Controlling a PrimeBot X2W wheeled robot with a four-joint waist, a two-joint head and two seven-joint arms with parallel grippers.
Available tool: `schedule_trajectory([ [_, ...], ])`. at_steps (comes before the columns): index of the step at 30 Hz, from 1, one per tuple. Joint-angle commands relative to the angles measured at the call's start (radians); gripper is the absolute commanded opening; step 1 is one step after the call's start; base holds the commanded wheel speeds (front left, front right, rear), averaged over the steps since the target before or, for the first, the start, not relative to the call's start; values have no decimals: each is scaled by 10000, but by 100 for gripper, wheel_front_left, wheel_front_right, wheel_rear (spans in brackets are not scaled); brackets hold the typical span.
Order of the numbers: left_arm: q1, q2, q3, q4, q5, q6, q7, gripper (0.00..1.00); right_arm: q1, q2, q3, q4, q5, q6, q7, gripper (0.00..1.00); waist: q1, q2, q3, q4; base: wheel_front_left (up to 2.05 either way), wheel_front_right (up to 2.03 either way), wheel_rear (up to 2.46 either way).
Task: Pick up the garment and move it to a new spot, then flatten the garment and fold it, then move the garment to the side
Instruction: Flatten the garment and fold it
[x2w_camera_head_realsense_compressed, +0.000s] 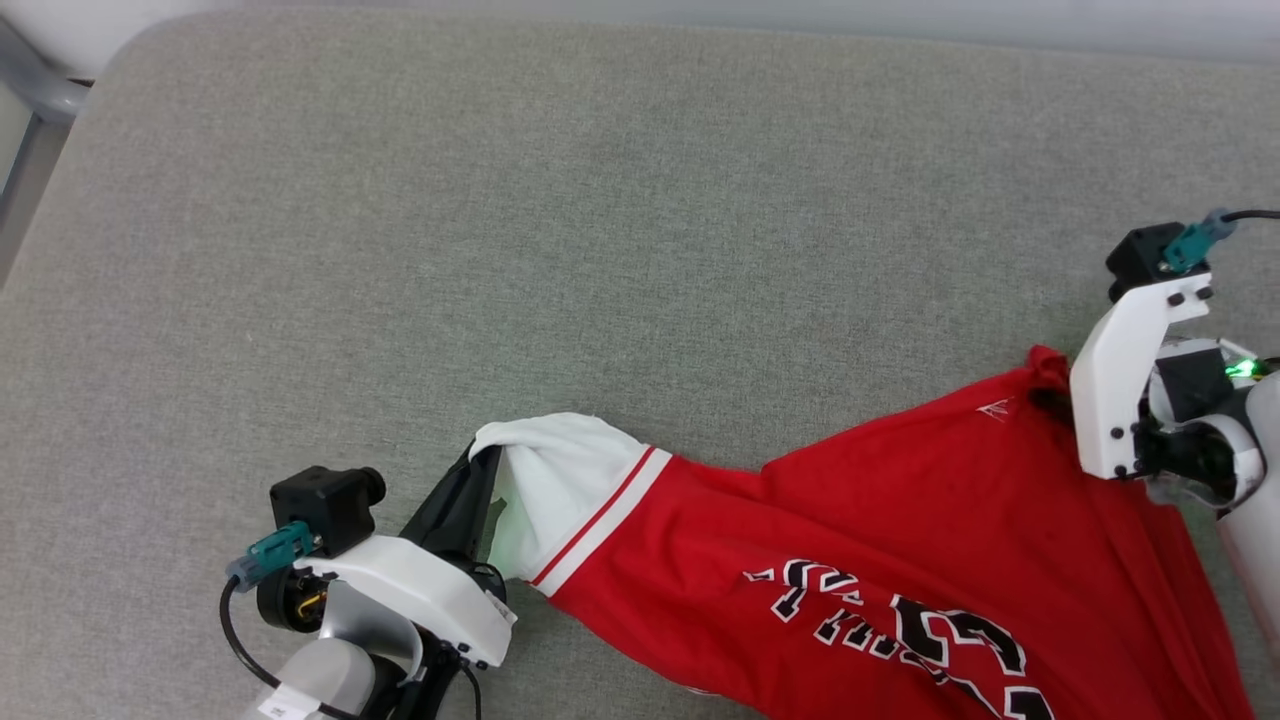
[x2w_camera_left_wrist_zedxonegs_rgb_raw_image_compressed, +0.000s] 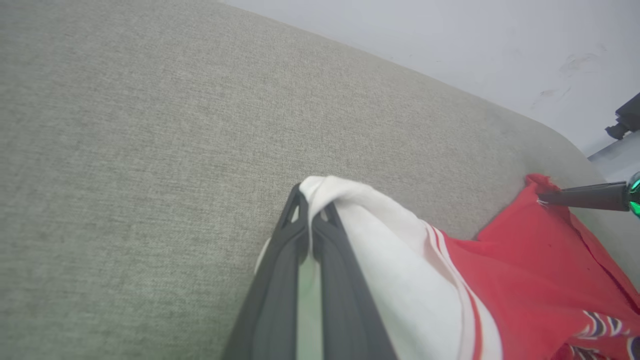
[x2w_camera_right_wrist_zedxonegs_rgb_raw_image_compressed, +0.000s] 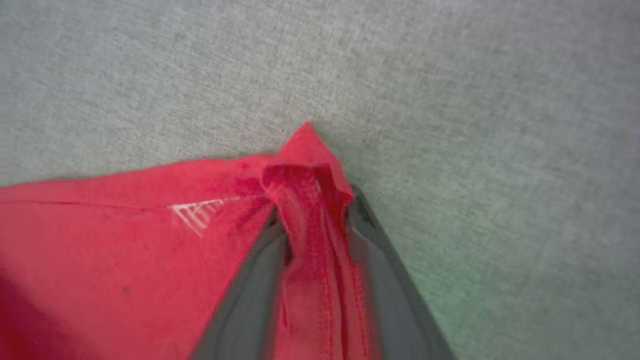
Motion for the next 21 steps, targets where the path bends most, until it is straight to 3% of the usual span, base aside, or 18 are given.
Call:
schedule_trajectory([
  [1,55,42,72,55,-70,20,-2,0,820,409,459,518,164,31,208,0,0,0,-174,-45,0,0,0],
  [9,-89,598,521,122,-149,225,95,0,212,308,-68,184,264,16,-1315,0,0,0,-1156,-483,0,0,0],
  [10,-408,879,766,75,-197,176,210,0,32,451,-398,93,2,16,-1905,0,0,0,-1487,-739,0,0,0],
  [14,-1071,1143,1088,-55,-202,272,360,0,-245,770,-1010,91,-514,16,-2537,0,0,0,-1735,-1084,0,0,0],
  [21,-3056,1285,1407,370,-268,60,807,0,-1143,1327,-1904,-47,-1584,14,-3482,0,0,0,-1783,-1541,0,0,0],
])
